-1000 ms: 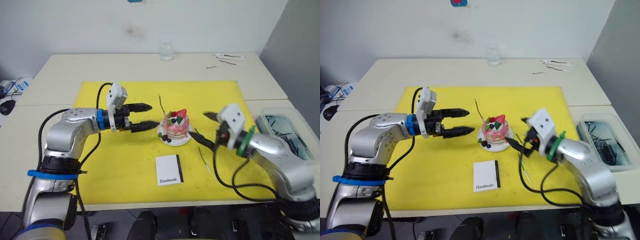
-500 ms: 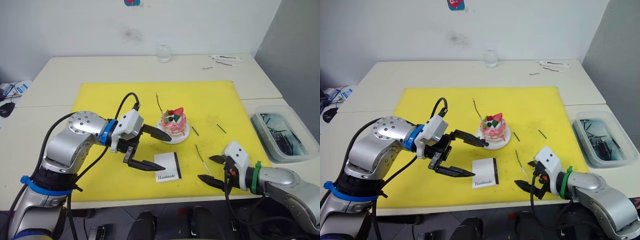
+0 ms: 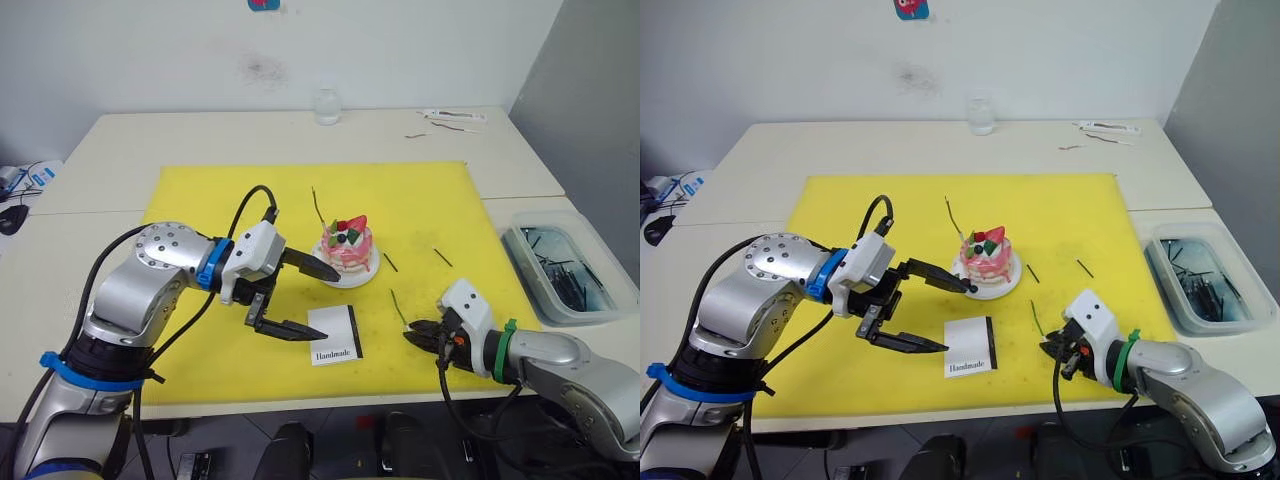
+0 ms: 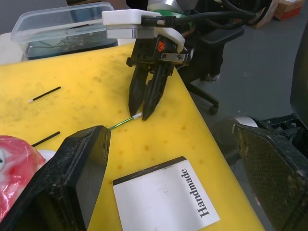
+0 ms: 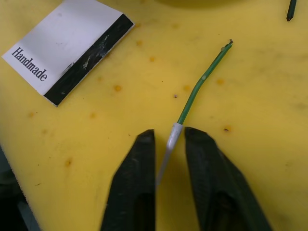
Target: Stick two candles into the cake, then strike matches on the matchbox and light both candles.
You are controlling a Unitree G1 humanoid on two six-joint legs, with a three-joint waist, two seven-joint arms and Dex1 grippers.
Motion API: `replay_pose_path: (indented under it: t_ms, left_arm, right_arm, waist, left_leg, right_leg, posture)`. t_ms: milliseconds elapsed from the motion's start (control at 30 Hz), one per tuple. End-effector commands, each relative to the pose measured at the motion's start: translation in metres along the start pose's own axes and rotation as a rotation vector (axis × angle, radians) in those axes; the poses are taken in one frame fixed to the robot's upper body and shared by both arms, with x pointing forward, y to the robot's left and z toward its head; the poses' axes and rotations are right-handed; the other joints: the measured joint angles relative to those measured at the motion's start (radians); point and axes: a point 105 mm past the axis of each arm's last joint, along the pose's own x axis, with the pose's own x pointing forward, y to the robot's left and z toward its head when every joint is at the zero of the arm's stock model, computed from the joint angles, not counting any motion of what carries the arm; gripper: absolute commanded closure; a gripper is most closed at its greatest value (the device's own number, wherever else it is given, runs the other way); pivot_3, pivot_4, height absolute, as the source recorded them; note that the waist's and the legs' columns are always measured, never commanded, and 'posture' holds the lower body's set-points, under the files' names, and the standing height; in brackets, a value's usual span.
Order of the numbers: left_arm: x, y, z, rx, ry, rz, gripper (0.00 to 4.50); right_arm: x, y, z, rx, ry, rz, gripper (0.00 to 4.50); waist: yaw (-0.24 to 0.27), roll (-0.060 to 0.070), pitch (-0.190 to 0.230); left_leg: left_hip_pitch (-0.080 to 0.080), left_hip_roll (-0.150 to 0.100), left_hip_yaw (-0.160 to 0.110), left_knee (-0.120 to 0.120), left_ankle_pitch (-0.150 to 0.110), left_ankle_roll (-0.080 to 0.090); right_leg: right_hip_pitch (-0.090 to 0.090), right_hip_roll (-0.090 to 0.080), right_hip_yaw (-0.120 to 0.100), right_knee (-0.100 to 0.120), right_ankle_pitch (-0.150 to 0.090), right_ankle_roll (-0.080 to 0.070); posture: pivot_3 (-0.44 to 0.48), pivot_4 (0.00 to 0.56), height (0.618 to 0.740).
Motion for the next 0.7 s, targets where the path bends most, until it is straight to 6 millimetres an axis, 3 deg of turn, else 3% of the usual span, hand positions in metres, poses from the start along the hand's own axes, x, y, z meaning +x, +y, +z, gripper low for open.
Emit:
replay_pose_path:
  t_ms: [33, 233, 333, 500, 700]
  left_arm:
    - [0.001, 0.000, 0.003, 0.029, -0.009, 0.004, 0.00]
    - [0.003, -0.001, 0.004, 0.032, -0.021, -0.005, 0.00]
    - [0.005, -0.001, 0.003, 0.039, -0.026, -0.011, 0.00]
    - [0.010, -0.001, 0.002, 0.046, -0.041, -0.018, 0.00]
    - [0.014, -0.002, 0.001, 0.042, -0.054, -0.020, 0.00]
  right_arm:
    - [-0.005, 0.000, 0.008, -0.011, -0.025, 0.002, 4.48]
    - [-0.029, -0.005, 0.022, -0.100, -0.037, 0.024, 4.48]
    - [-0.060, -0.018, 0.018, -0.258, 0.055, 0.021, 4.48]
    - [-0.103, -0.056, -0.018, -0.403, 0.229, -0.025, 4.48]
    - [-0.120, -0.074, -0.044, -0.401, 0.306, -0.015, 4.48]
  waist:
    - [0.000, 0.000, 0.000]
    - [0.001, 0.000, 0.000]
    - [0.003, 0.000, 0.000]
    - [0.009, -0.002, 0.000]
    - [0.002, -0.002, 0.000]
  left_leg:
    - [0.000, 0.000, 0.000, 0.000, 0.000, 0.000]
    - [0.000, 0.000, 0.001, 0.000, 0.000, 0.000]
    - [0.000, -0.001, 0.004, 0.000, 0.000, 0.000]
    - [0.000, 0.002, 0.013, 0.000, 0.000, 0.000]
    - [0.003, 0.003, 0.022, 0.002, 0.000, 0.001]
  right_leg:
    - [0.000, 0.000, 0.000, 0.000, 0.000, 0.000]
    - [0.000, 0.000, 0.001, 0.000, 0.000, 0.000]
    - [0.000, 0.000, 0.004, -0.001, 0.001, 0.001]
    - [0.000, 0.000, 0.006, -0.003, 0.001, 0.003]
    - [0.000, 0.001, 0.015, -0.002, 0.004, 0.006]
  posture:
    - [0.000, 0.150, 0.740]
    - [0.000, 0.150, 0.740]
    - [0.000, 0.150, 0.740]
    - [0.000, 0.150, 0.740]
    - [0.000, 0.150, 0.740]
